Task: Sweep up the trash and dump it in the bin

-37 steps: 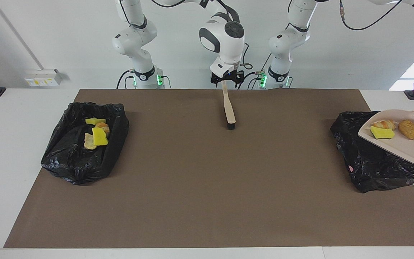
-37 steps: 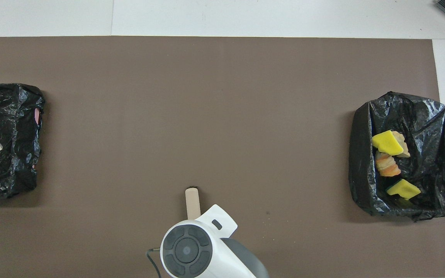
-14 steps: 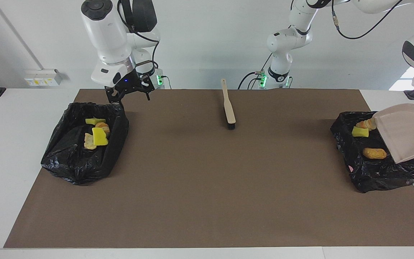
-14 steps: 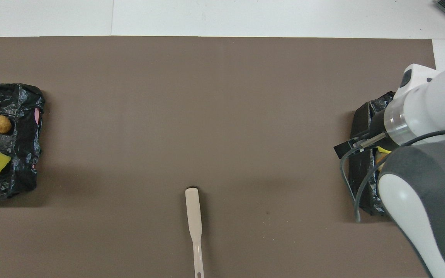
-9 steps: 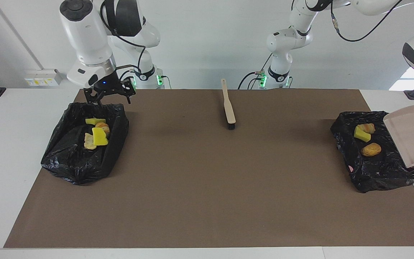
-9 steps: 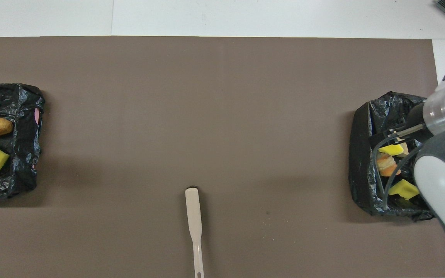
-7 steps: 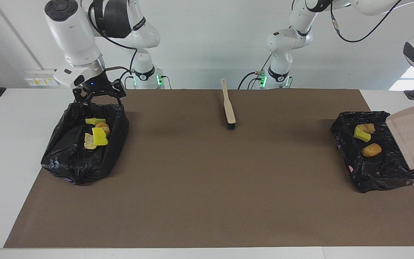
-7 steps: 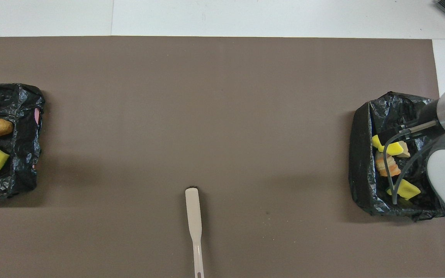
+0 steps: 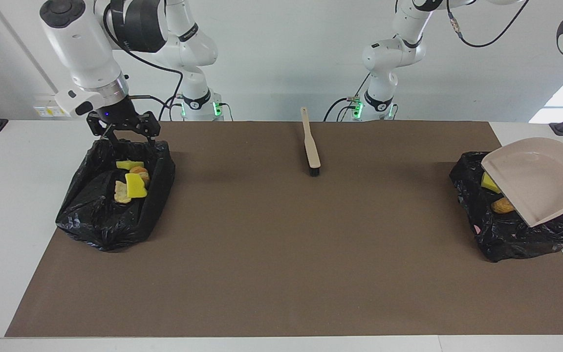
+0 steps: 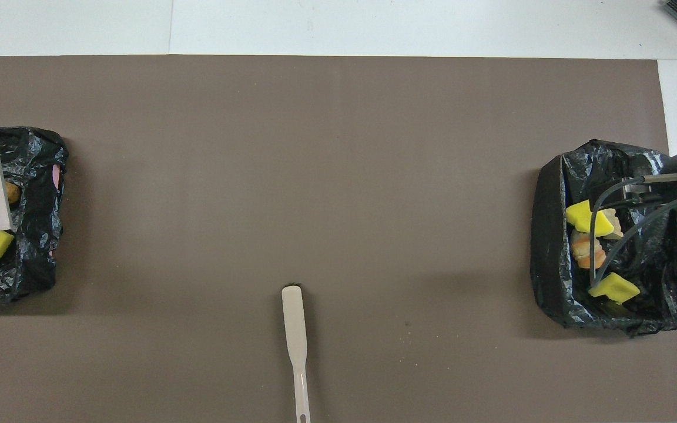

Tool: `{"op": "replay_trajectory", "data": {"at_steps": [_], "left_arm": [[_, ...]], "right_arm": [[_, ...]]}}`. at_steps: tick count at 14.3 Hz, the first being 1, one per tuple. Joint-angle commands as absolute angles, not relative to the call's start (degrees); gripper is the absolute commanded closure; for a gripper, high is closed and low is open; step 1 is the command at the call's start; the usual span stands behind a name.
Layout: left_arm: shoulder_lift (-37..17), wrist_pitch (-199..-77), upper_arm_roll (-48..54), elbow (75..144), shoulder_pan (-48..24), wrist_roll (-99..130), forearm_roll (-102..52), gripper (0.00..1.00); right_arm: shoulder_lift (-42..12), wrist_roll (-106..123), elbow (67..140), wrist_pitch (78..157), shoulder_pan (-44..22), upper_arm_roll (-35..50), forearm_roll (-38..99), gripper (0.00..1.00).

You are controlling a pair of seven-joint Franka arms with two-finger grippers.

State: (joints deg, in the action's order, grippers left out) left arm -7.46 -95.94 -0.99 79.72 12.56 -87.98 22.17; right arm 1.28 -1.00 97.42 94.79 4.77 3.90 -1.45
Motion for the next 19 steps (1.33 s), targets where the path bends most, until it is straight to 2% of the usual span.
{"op": "replay_trajectory", "data": {"at_steps": [1, 8, 11, 14, 19], "left_arm": [[-2.91, -91.25, -0.79, 83.83, 11.34, -71.0, 14.61, 1.0], [5.97, -91.31, -0.26, 100.62, -6.47, -33.37, 8.71, 1.0], [5.19, -95.52, -0.26, 102.73, -12.73, -17.37, 5.55, 1.0], [4.92, -105.17, -0.26, 108.27, -18.17, -4.43, 1.94, 1.0], [-2.44, -117.31, -0.26, 109.07, -26.53, 11.57, -0.44, 1.0]], "right_arm": [[3.77, -2.98, 97.47, 91.95, 5.45, 3.69, 0.26, 0.0], [4.92, -2.64, 97.65, 90.18, 5.45, 3.78, 0.17, 0.0], [4.83, -2.72, 97.56, 90.79, 5.27, 3.78, 0.18, 0.0], [4.83, -2.72, 97.56, 90.79, 5.36, 3.78, 0.18, 0.0], [4.83, -2.72, 97.56, 90.79, 5.27, 3.78, 0.18, 0.0]]}}
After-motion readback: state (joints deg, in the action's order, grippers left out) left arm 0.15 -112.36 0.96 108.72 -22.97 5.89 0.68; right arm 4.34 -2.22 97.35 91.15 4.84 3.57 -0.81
